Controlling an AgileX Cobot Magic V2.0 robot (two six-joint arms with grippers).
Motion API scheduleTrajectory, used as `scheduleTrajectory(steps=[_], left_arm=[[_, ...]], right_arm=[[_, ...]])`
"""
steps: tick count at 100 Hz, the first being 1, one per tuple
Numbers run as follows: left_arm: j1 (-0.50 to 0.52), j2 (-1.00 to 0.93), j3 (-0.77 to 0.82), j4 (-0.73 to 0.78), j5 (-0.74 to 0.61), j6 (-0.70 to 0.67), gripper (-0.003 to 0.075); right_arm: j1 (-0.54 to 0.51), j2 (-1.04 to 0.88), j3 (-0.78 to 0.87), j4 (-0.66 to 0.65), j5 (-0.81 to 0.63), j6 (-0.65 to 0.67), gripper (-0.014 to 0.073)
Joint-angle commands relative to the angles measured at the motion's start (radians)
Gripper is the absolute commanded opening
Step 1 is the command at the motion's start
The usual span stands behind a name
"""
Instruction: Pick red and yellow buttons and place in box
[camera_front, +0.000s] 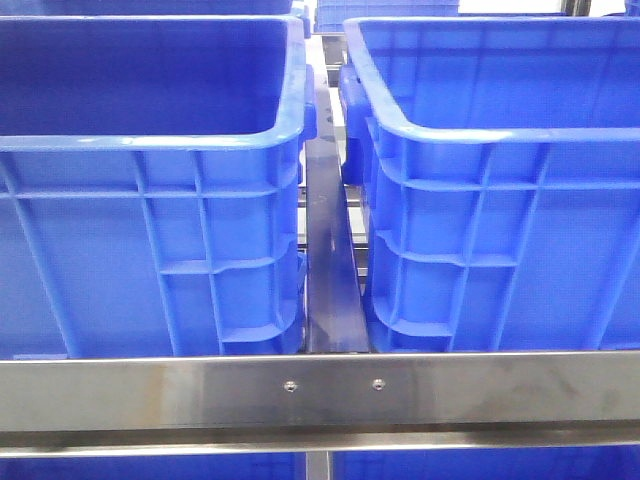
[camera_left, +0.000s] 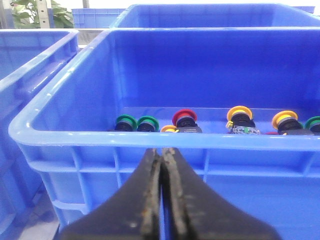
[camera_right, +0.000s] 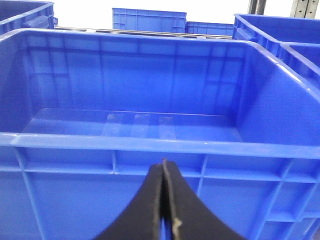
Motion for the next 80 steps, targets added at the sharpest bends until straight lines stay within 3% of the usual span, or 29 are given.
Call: scheduleTrajectory(steps=[1, 22, 43, 62, 80], left_arm=[[0.002, -0.030, 0.053, -0.010, -0.087, -0.009, -0.0020], [0.002, -0.030, 0.001, -0.010, -0.073, -0.009, -0.0020], [0.002, 0.017, -0.187, -0.010, 0.132, -0.009, -0.0020], [0.002, 0.180, -0.361, -0.010, 0.286, -0.006, -0.0020], [0.002, 0.402, -0.523, -0.010, 0.351, -0.006, -0.0019]], right_arm=[[-0.003, -0.023, -0.017, -0.008, -0.073, -0.002, -0.0067], [-0.003, -0.023, -0.017, -0.008, -0.073, -0.002, -0.0067], [-0.003, -0.023, -0.017, -0.008, -0.073, -0.002, -0.0067], [-0.003, -0.023, -0.017, -0.008, -0.073, -0.002, -0.0067], [-0.003, -0.023, -0.017, -0.008, -0.073, -0.002, -0.0067]])
